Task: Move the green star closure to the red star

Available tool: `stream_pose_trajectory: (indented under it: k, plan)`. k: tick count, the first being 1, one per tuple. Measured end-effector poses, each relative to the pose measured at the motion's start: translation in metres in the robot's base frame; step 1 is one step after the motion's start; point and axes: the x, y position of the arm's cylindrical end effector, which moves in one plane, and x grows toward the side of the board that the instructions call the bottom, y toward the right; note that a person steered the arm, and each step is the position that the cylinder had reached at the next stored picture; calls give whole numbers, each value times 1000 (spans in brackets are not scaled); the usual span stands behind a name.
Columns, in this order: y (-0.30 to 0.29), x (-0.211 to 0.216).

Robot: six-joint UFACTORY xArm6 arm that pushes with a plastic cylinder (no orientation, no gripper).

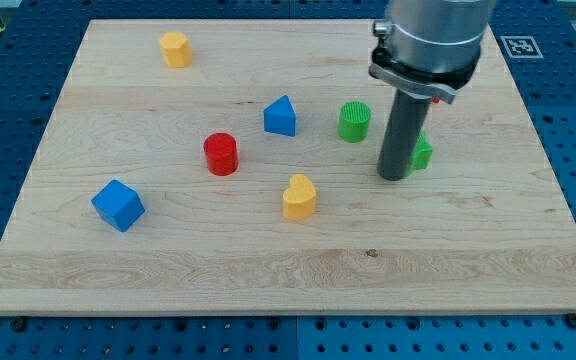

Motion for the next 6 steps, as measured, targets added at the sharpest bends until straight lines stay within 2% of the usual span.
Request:
stream_pose_trajectory:
  k: [2,6]
  plan:
    - [33,0]
    - [34,-28]
